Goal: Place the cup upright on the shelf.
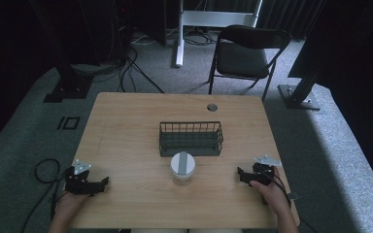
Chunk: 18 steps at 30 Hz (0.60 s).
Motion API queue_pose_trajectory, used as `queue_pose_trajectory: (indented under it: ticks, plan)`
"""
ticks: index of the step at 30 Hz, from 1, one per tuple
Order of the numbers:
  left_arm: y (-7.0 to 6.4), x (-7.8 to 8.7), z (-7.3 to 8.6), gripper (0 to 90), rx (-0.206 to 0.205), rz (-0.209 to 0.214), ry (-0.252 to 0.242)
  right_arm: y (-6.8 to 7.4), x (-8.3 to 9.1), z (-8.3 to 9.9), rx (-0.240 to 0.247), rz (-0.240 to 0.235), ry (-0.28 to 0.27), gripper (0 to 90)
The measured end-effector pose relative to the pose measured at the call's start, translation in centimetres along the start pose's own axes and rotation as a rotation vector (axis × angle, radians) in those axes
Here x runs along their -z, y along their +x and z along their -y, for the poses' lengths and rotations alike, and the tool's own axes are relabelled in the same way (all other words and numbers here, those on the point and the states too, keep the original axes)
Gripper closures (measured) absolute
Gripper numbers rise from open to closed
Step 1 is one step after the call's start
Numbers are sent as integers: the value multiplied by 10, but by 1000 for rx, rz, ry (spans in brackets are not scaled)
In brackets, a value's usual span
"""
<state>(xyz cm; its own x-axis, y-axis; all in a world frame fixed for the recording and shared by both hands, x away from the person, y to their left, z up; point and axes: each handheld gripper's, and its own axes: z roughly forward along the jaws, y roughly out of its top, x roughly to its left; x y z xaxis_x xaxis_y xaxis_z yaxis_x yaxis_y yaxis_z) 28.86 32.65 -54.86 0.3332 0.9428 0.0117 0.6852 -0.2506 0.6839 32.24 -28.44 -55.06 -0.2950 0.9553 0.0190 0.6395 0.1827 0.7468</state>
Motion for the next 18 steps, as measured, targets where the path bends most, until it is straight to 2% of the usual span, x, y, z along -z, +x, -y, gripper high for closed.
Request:
queue_pose_trajectory:
  ticks: [7,13,18]
  plan:
    - [0,0,0,1,0,0,0,5,1,-4,24,-12,-14,127]
    - [0,0,0,1,0,0,0,9,3,-7,14,-42,-31,126]
    - [0,0,0,1,0,0,0,12,3,-8,26,-44,-35,126]
